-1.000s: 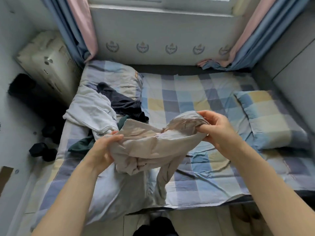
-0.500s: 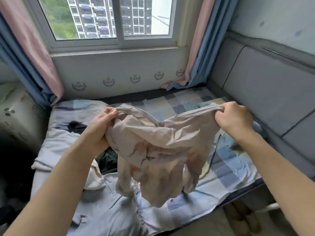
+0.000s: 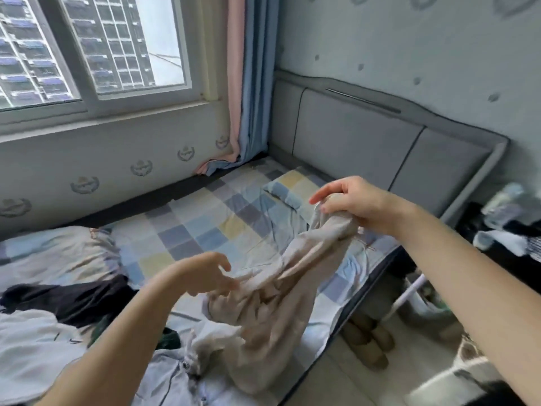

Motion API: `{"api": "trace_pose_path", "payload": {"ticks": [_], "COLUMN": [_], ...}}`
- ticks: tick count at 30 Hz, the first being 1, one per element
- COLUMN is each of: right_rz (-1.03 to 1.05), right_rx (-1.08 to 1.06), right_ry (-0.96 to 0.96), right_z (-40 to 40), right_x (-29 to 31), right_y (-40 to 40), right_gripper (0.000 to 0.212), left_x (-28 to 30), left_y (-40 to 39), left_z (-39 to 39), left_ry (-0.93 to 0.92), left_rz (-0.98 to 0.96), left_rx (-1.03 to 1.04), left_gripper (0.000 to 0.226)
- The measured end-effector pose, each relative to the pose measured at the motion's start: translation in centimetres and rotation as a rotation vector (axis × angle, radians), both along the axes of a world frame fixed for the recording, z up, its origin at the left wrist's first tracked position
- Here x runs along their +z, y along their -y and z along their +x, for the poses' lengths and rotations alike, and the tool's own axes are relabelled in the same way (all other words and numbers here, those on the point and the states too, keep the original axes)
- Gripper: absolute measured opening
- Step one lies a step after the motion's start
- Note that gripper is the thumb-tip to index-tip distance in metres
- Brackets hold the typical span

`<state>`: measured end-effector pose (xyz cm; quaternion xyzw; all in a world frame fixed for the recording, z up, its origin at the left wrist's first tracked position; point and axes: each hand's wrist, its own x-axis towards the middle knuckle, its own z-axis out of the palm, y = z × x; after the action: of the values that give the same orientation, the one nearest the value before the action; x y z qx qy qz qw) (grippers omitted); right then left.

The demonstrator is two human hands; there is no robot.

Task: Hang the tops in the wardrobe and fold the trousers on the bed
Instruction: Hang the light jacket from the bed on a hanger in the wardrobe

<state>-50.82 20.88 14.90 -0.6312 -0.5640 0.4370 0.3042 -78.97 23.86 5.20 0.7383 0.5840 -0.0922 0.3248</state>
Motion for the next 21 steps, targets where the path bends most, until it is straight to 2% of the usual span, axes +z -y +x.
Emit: {"api": "trace_pose_path", "payload": {"ticks": [1, 3, 4, 6, 9, 11, 14, 17, 19, 21], "right_rz": [0.052, 0.154, 0.188, 0.235, 0.276, 0.237, 0.021, -0.229, -0.301, -0.300], "right_rx": [0.052, 0.104, 0.133, 0.163, 0.115, 0.037, -0.052, -0.082, -0.269, -0.611], "right_ry": [0.059, 0.146, 0.171, 0.177, 0.248, 0.358, 0.698, 0.995, 1.023, 1.060], "right_z": [-0.1, 0.0, -0.1, 0.5, 3.3, 6.4, 11.8, 17.1, 21.0, 24.8], "right_x": [0.8, 2.5, 3.2, 4.9, 6.6, 7.0, 6.4, 3.4, 1.3, 0.2], "right_y": [0.7, 2.5, 3.3, 5.2, 8.4, 10.5, 14.9, 19.1, 22.1, 25.1], "right_gripper": [0.021, 0.021, 0.021, 0.019, 0.020, 0.028, 0.041, 0.019, 0.016, 0.016], "left_x": [0.3, 1.9, 3.0, 5.0, 6.2, 6.5, 8.7, 11.3, 12.5, 13.5], "left_y": [0.0, 0.4, 0.8, 1.7, 2.9, 3.2, 4.1, 6.0, 8.3, 10.2], "left_z": [1.9, 6.5, 8.8, 13.4, 18.3, 20.0, 22.4, 26.2, 29.5, 31.9], "left_ry": [0.071, 0.471, 0.666, 0.833, 0.742, 0.695, 0.853, 0.826, 0.737, 0.639], "left_rz": [0.046, 0.111, 0.098, 0.113, 0.239, 0.281, 0.340, 0.405, 0.483, 0.560], "left_rx": [-0.072, -0.146, -0.179, -0.316, -0.384, -0.353, -0.321, -0.378, -0.430, -0.452], "left_gripper": [0.060, 0.073, 0.070, 0.045, 0.002, 0.018, 0.027, 0.018, 0.029, 0.029]}}
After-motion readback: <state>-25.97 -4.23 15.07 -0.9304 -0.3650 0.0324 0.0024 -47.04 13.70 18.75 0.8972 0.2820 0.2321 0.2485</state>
